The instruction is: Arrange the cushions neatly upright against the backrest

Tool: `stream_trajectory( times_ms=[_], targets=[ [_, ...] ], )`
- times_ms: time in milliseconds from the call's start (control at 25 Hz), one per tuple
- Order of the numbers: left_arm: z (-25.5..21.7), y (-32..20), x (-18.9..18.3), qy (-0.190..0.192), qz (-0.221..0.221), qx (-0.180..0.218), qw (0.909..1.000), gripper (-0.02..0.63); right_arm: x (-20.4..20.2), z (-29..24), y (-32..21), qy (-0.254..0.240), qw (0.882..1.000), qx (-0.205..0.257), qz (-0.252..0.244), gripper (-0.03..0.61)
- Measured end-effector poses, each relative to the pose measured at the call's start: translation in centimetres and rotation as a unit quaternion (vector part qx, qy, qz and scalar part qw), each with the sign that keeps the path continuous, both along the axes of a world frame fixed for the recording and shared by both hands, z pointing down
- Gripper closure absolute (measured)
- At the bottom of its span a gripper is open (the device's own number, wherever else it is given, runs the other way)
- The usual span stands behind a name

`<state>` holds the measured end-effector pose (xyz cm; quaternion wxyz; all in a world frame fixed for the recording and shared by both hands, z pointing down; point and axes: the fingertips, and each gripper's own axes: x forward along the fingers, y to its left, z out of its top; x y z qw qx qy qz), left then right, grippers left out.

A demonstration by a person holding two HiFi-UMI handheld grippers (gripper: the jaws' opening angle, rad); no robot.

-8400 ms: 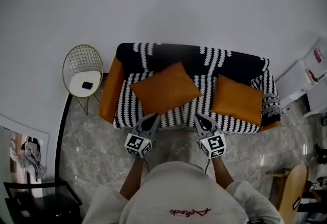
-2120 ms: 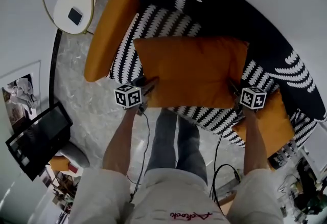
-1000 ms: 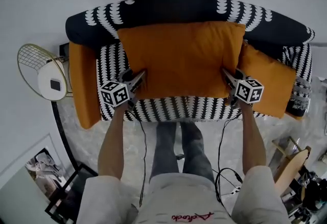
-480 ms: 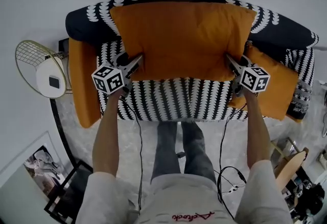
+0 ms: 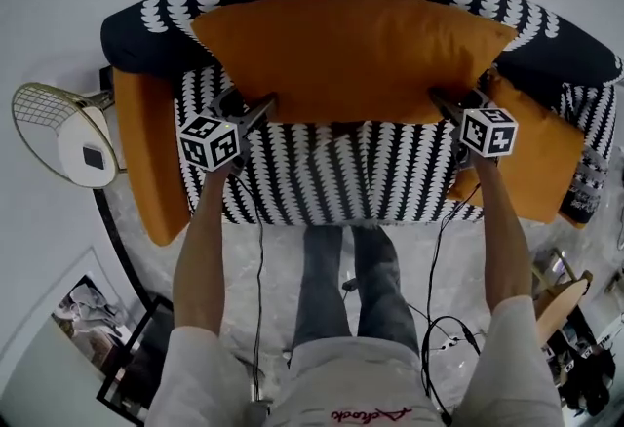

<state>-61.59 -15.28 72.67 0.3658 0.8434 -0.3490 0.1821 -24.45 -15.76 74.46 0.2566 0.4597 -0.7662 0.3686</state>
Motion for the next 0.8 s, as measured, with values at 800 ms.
stream_trajectory(
  times_ms=[800],
  targets=[
    [-4.7,9.1,2.0,-0.008,-0.086,0.019,0.9961,0.256,3.0,-7.7,7.2,-0.023,0.992,0.107,0.061,0.143]
  ],
)
